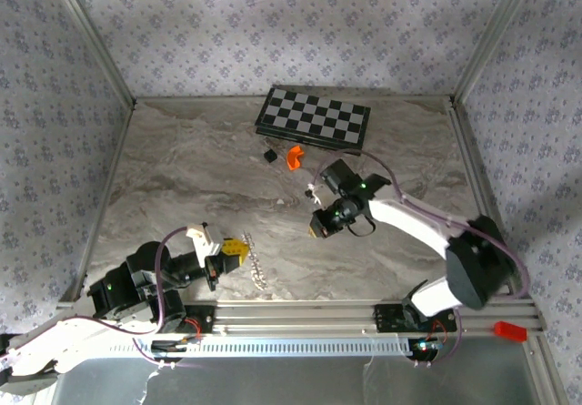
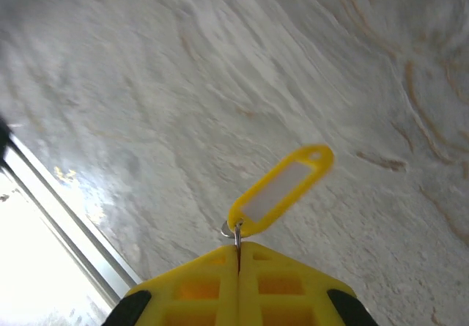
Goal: Put the keys on the keyring
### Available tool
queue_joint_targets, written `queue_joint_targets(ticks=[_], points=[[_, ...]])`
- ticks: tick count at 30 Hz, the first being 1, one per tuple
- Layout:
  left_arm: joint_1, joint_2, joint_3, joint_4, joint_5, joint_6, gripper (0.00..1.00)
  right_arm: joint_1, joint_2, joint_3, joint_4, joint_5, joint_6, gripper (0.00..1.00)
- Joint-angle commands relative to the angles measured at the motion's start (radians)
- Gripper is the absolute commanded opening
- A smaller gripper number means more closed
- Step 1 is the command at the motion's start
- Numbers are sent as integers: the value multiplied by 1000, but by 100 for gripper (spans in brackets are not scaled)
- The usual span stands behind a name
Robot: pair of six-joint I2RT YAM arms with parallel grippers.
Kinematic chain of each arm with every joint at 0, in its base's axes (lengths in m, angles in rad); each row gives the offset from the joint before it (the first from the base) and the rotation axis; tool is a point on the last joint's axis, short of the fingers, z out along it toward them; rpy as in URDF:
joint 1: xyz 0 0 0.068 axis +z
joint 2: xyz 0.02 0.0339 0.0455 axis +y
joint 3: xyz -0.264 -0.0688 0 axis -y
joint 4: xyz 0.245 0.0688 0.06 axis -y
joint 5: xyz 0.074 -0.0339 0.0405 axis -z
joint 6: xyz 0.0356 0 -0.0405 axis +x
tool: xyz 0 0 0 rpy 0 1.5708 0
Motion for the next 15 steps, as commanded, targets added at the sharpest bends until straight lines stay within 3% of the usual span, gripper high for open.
queue_joint_targets(ticks=[1,8,15], points=[[-5,21,74,90,40,8,0,43,-146,-78,151,23,-15,0],[-5,48,80,170,113,16,0,129,-499,-244,430,23,-49,0],[-5,81,105,229,229,56,0,215,-657,-260,495,17,-107,0]])
